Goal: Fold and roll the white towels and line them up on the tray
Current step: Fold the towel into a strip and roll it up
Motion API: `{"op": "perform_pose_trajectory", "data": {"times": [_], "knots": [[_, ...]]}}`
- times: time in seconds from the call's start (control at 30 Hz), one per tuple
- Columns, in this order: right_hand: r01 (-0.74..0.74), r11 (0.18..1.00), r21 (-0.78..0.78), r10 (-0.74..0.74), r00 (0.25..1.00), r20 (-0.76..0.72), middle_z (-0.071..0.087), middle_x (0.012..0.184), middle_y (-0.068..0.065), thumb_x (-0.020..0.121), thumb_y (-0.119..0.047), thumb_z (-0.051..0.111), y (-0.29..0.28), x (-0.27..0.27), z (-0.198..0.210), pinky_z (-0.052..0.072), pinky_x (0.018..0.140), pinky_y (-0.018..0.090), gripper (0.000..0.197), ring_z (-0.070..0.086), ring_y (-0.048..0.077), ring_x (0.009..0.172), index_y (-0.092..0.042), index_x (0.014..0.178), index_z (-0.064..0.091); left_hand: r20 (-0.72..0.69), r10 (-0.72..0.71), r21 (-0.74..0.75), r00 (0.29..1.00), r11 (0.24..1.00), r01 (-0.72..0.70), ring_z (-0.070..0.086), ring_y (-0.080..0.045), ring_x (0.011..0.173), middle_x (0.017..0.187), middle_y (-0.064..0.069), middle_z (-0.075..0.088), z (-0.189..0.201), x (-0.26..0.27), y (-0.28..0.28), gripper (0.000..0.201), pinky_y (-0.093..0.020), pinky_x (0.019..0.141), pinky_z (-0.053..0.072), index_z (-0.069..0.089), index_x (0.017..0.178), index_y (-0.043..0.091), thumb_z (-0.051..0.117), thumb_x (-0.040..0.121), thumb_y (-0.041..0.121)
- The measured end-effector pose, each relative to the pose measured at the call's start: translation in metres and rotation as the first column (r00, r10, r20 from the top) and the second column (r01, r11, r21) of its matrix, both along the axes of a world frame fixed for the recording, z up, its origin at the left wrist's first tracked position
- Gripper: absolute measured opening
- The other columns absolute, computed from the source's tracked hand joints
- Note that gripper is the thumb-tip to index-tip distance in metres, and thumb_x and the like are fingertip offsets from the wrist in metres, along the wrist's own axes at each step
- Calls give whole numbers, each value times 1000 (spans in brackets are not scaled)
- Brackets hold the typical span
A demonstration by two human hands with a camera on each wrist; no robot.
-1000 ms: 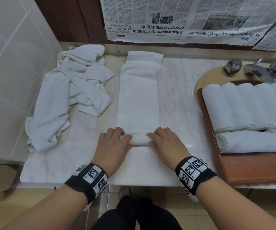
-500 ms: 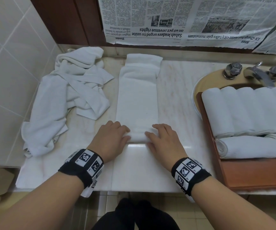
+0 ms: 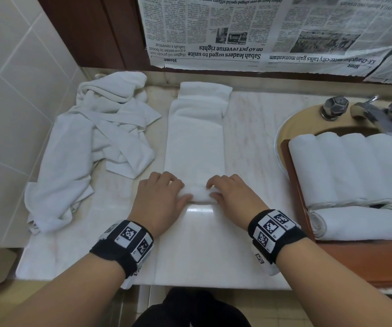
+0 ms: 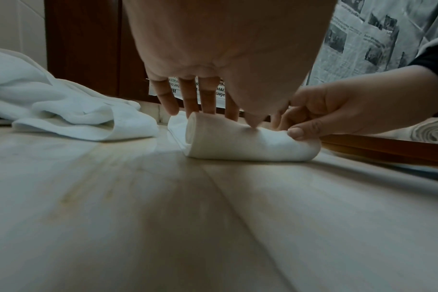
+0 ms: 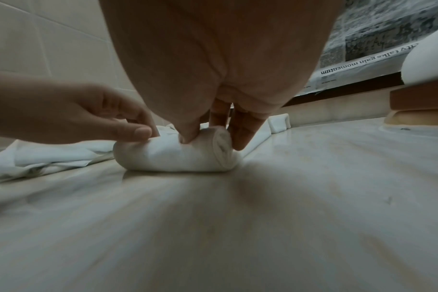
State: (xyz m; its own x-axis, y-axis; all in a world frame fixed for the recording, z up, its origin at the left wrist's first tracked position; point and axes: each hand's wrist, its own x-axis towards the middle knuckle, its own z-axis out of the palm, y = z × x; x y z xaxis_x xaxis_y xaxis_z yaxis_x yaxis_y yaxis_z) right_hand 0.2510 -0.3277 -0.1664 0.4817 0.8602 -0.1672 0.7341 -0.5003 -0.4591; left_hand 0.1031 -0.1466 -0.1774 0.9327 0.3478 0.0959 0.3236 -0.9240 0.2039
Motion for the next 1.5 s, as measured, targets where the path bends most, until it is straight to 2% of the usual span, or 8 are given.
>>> {"op": "perform_pose_trajectory", "data": {"times": [0.2, 0.43, 0.57, 0.73, 0.9, 1.13, 1.37, 1.5], "knots": [[48, 999, 21, -49, 995, 85, 53, 124, 4, 98, -12, 55, 5, -5, -7, 50, 91, 38, 28, 46, 26, 114, -23, 122, 62, -26, -27, -45, 999, 999, 26, 58, -32, 101, 114, -4, 63, -6, 6, 14, 32, -45, 79, 52, 78, 107, 23, 73, 87, 47], [43, 995, 85, -65, 957, 282, 58, 106, 7, 75, -29, 82, 9, 3, -10, 50, 75, 40, 36, 48, 28, 100, -19, 108, 74, -14, -47, -2, 999, 999, 47, 55, -28, 87, 99, 0, 61, -8, 22, 22, 49, -38, 71, 44, 76, 106, 23, 40, 95, 53], [-35, 999, 24, 27, 962, 274, 59, 100, 3, 89, -31, 71, 17, 21, -3, 50, 77, 44, 30, 53, 28, 94, -16, 115, 71, -38, 73, -87, 997, 993, -76, 59, -30, 93, 100, 0, 67, -1, 29, 21, 36, -44, 78, 47, 65, 116, 23, 47, 100, 50], [-7, 1000, 2, 7, 993, 117, 62, 114, -1, 104, -33, 50, 26, 38, 3, 42, 94, 37, 25, 47, 26, 109, -23, 126, 58, -49, 141, -75, 989, 987, -145, 58, -32, 83, 82, 1, 66, 4, 42, 19, 27, -41, 72, 40, 61, 92, 21, 51, 101, 45], [70, 996, 64, -83, 967, 240, 69, 116, 12, 100, -28, 50, 28, 23, -7, 55, 88, 48, 30, 56, 38, 110, -13, 114, 71, -24, 85, -37, 996, 996, -86, 58, -31, 107, 116, -1, 67, 3, 35, 21, 40, -46, 82, 50, 71, 104, 26, 64, 89, 62], [107, 991, -82, -68, 922, 380, 56, 136, 19, 79, -35, 79, 39, 14, -12, 51, 85, 46, 51, 52, 39, 122, -12, 123, 66, -98, 39, 105, 994, 994, -29, 52, -35, 121, 134, -12, 59, -3, 37, 17, 57, -49, 90, 49, 67, 127, 20, 76, 80, 52], [22, 998, -53, -4, 947, 322, 54, 93, 8, 81, -32, 79, 47, 37, -5, 41, 65, 36, 28, 53, 31, 84, -10, 92, 66, -47, -67, 96, 997, 993, 71, 48, -32, 96, 114, -11, 55, -7, 52, 38, 62, -43, 75, 49, 65, 130, 15, 85, 76, 40], [-26, 997, -67, 37, 983, 180, 57, 113, 6, 96, -34, 63, 37, 43, 3, 46, 85, 39, 34, 51, 29, 103, -13, 123, 60, -45, -181, 67, 982, 981, 184, 52, -30, 84, 101, -7, 58, -9, 50, 49, 55, -40, 68, 47, 66, 127, 11, 77, 84, 43]]}}
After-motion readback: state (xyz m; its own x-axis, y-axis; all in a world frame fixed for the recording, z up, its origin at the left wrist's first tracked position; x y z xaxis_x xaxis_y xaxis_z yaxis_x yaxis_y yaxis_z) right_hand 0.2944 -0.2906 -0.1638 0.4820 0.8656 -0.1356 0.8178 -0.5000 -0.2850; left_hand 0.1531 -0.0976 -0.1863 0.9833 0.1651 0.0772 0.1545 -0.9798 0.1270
